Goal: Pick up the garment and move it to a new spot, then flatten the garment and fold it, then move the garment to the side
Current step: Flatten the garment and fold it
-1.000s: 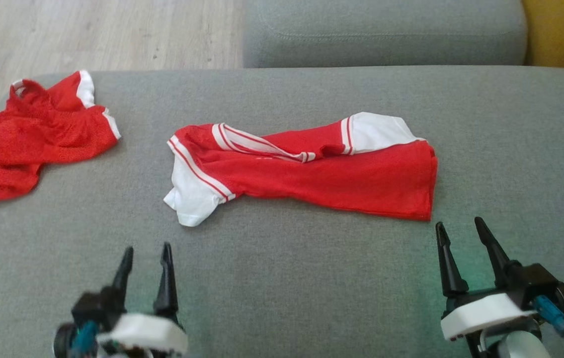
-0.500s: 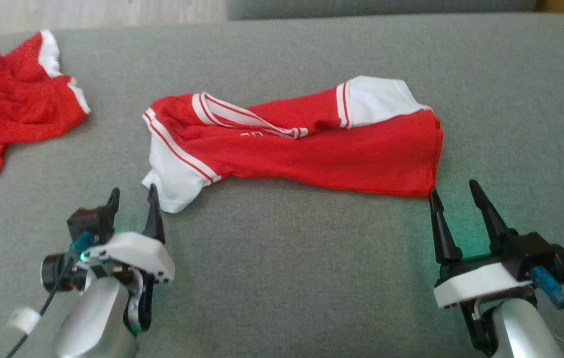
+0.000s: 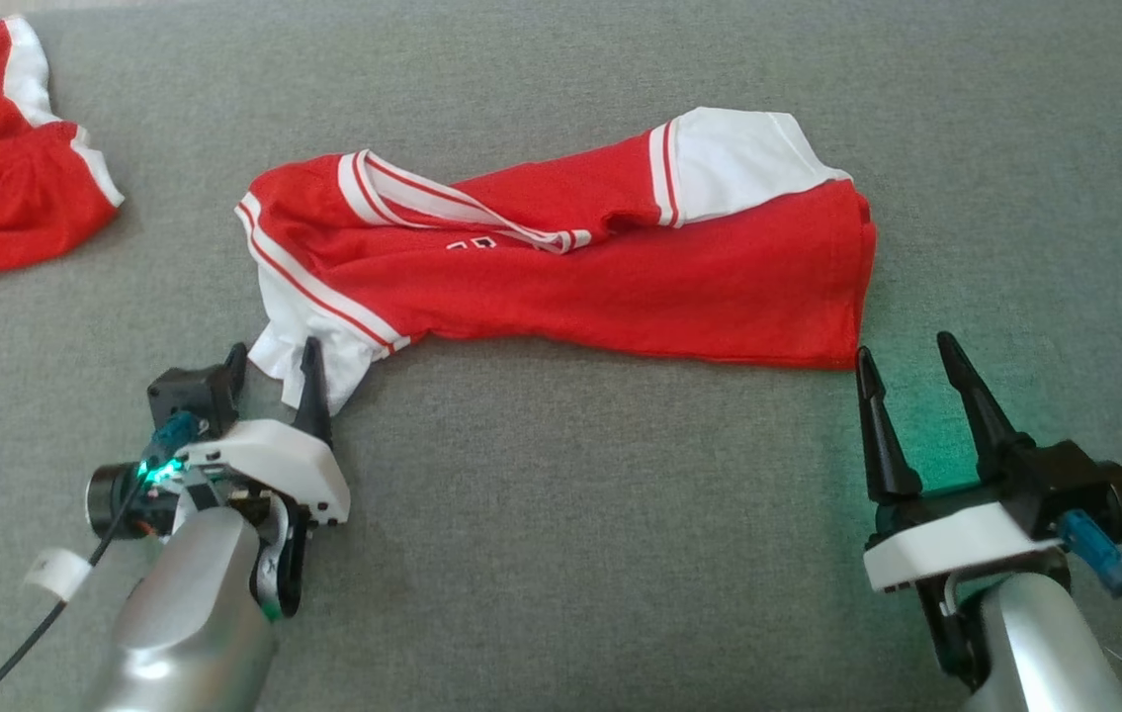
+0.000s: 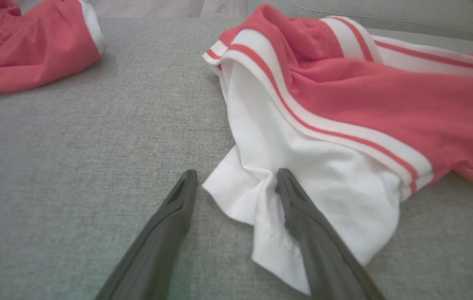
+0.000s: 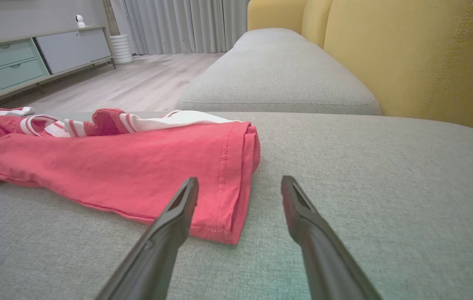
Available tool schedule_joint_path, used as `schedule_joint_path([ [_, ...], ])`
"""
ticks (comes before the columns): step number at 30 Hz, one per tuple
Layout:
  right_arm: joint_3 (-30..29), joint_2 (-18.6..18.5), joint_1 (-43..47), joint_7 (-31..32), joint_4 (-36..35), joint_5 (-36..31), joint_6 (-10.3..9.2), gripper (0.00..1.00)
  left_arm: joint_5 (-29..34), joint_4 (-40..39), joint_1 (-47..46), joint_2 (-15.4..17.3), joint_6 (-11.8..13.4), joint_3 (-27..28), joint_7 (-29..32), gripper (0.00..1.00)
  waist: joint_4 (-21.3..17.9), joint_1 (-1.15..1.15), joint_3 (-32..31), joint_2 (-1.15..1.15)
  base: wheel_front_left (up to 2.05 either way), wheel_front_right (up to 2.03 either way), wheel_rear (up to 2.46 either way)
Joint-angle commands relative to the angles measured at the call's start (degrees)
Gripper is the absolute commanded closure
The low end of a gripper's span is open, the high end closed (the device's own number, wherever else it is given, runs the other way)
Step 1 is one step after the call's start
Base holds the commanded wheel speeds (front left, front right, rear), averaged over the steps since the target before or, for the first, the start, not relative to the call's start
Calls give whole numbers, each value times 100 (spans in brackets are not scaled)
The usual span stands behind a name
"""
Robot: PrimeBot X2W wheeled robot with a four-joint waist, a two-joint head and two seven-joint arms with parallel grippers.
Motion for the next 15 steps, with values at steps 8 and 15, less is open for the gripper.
schedule_joint_path([
  [8,157,-21,-111,-63,-169,43,-4,0,-27,220,-151,42,-52,93,-88,100,-27,0,-44,0,0,0,0],
  [15,112,-21,39,-63,-131,44,-4,0,-56,152,21,30,6,138,-530,100,157,0,-338,0,0,0,0],
])
